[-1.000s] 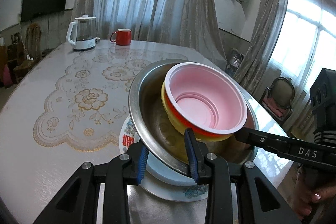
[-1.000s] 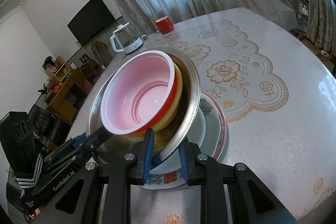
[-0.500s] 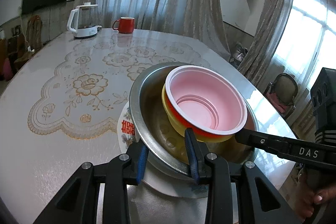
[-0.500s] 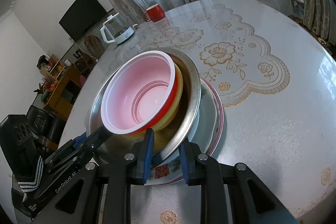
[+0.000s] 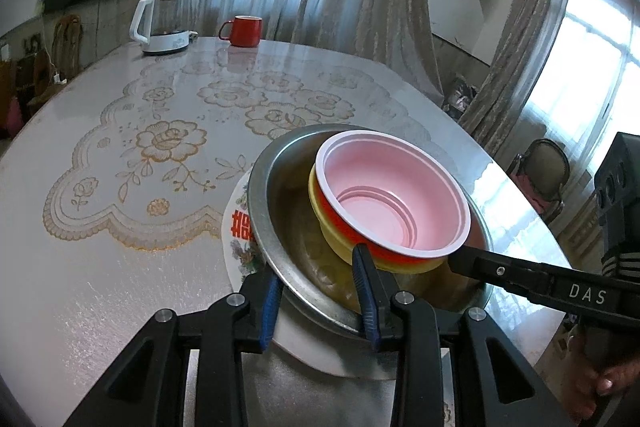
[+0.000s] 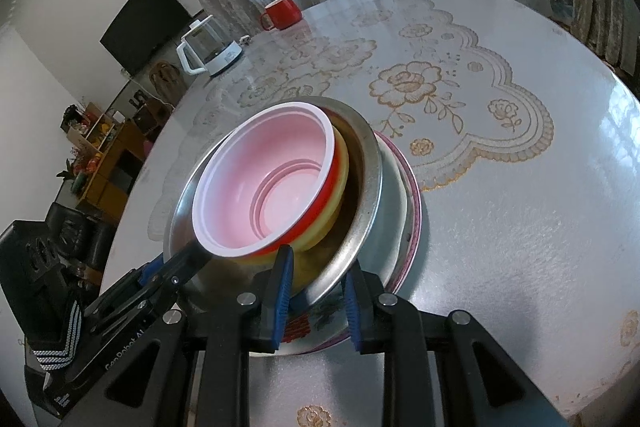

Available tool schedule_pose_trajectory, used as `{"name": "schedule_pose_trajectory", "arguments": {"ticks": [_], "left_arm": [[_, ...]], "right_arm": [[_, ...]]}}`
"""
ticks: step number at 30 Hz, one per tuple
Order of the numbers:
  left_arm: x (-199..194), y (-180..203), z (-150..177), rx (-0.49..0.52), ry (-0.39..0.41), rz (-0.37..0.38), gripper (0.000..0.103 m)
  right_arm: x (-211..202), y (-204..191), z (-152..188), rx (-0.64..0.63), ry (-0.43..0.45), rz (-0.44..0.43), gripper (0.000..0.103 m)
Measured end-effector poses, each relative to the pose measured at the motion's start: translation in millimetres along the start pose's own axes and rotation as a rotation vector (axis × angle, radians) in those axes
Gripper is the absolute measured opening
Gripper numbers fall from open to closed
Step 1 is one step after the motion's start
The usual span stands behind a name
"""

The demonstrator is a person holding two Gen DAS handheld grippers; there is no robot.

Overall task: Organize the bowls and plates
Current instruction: 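Lower the nested bowls onto the plate stack and open both grippers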

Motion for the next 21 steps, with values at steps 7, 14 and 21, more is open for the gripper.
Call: {"name": "schedule_pose_trajectory", "arguments": {"ticks": [7,14,21], "left_arm": [[-2.3,1.9,1.3,0.005,0.014,-0.008,0.035],[-3.9,0.7,1.6,0.0,0.014,-0.019,0.036],[-3.3,1.3,1.1,0.0,0.014,-0.027,0.037]], "right_arm": [[0.2,-1.2,-0.6,-0.011,0.003,0.007,0.024],[-1.4,-1.9,0.6,0.008,-0.009,-0.003,0.026],[-4.0,-0.9,1.4,-0.014,0.016,0.01,0.023]]}}
Point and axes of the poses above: each gripper's, at about its wrist camera, not at the fingertips, and x roughly the way its jaws point, y to its right, z to its underside, the point moved 5 cm from there along x, roughly the way its jaws point, and after that the axes turned 15 degrees about y, right-handed, at the moved point
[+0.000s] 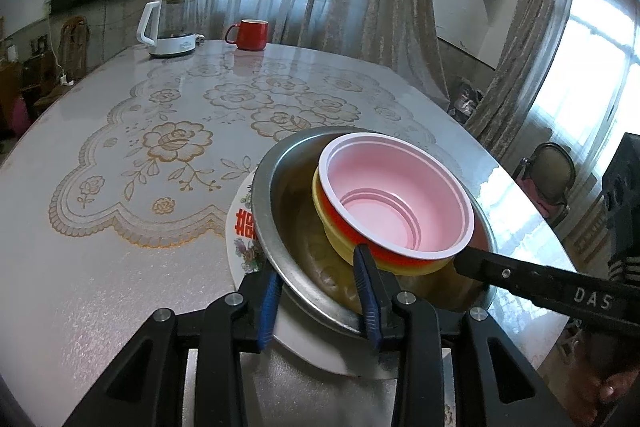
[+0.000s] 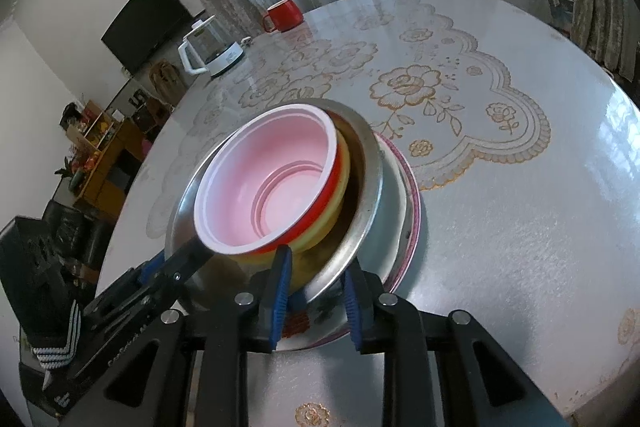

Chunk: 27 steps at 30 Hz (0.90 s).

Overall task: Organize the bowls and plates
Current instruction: 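Lower the nested bowls onto the plate stack and open both grippers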

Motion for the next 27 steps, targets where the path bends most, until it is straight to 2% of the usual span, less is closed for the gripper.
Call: {"name": "schedule_pose_trajectory", "arguments": {"ticks": [18,24,27], "left_arm": [[-4,-1,1,0.01,-0.005,-0.018,0.039],[-8,1,1,0.025,-0.005,-0.027,0.044],[-14,2,2,0.043,0.0,-0.033,0.051]], "right_arm": [[3,1,-5,-0.012,0.013,0.028,0.024],[-4,2,-7,0.009,0.032,0.023,0.032],[-10,1,-8,0.006,0.045,0.033,0.032]]}}
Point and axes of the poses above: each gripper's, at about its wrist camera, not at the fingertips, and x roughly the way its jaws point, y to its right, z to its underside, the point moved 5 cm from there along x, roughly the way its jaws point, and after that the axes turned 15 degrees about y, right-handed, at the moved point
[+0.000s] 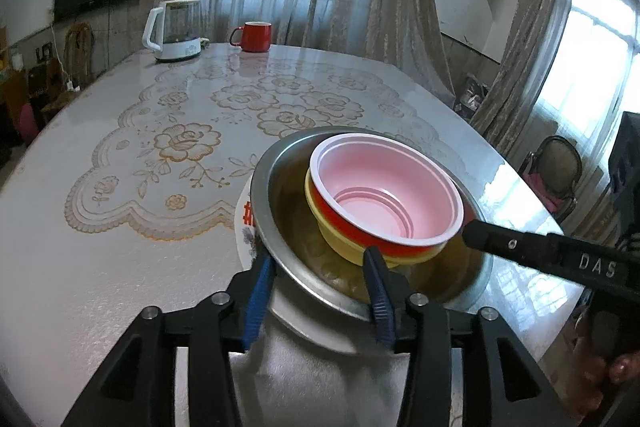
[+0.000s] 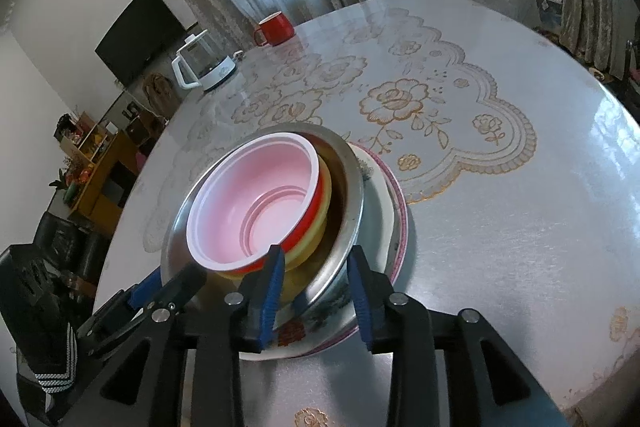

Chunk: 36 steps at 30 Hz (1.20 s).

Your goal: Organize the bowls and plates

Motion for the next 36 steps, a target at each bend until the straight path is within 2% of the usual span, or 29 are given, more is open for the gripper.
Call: {"name": "schedule_pose_trajectory", "arguments": {"ticks": [2,9,15,17,22,26,32,36], "left_arm": [[-6,1,0,0.02,0.009,-0.007,0.064],[-31,-6,-1,0.021,0.036,-0.043,0.084],[-53,-9,1,0.045,0.049,-0.077,0.096],[-65,-8,4,0.083,0.079,-0.114,0.103],[-86,-12,14,0.141,0.113,-0.188,0.103],[-95,-24,20,0.079,0.126,-0.177,0.103],[-111,-36,20,0.075,0.186,-0.286,0.103],[-115,-38,22,0.08,0.208,-0.315,0.103]], "right_arm": [[-7,-1,-2,-0.01,0.023,0.007,0.033],[-36,-14,-3,-0.151,0.134,0.058,0.04],[-58,-26,5,-0.203,0.216,0.042,0.041],[-66,-30,11,-0.21,0.251,0.029,0.046],[-79,-38,34,-0.238,0.307,0.051,0.057],[-81,-43,49,-0.25,0.297,0.07,0.057],[-80,-50,63,-0.279,0.276,0.07,0.057],[-77,-56,71,-0.306,0.259,0.053,0.057]]}}
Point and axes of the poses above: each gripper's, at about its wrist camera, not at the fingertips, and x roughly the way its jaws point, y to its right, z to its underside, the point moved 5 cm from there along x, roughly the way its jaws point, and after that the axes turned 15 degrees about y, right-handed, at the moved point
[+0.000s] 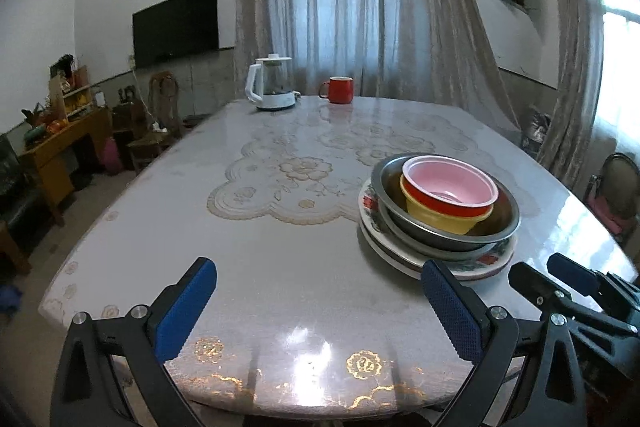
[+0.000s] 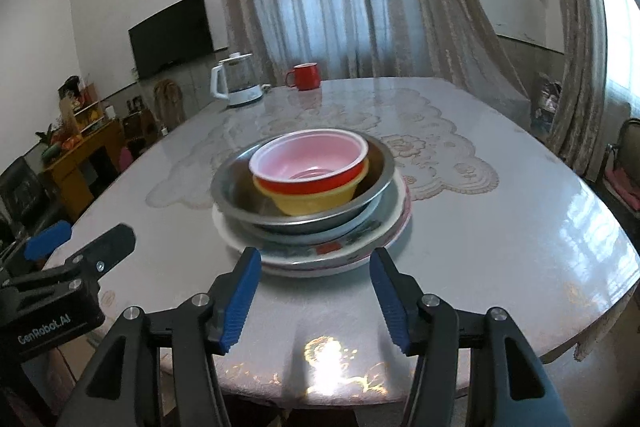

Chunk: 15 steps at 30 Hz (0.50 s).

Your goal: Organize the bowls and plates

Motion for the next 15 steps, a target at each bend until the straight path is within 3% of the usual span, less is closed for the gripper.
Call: {"name": "schedule_pose_trajectory", "arguments": {"ticks": [15], "left_arm": [[-5,18,6,0.058,0.018,0.038,0.103]], "right_arm": [[4,2,7,0.024,-0.001,-0.005,0.057]]}}
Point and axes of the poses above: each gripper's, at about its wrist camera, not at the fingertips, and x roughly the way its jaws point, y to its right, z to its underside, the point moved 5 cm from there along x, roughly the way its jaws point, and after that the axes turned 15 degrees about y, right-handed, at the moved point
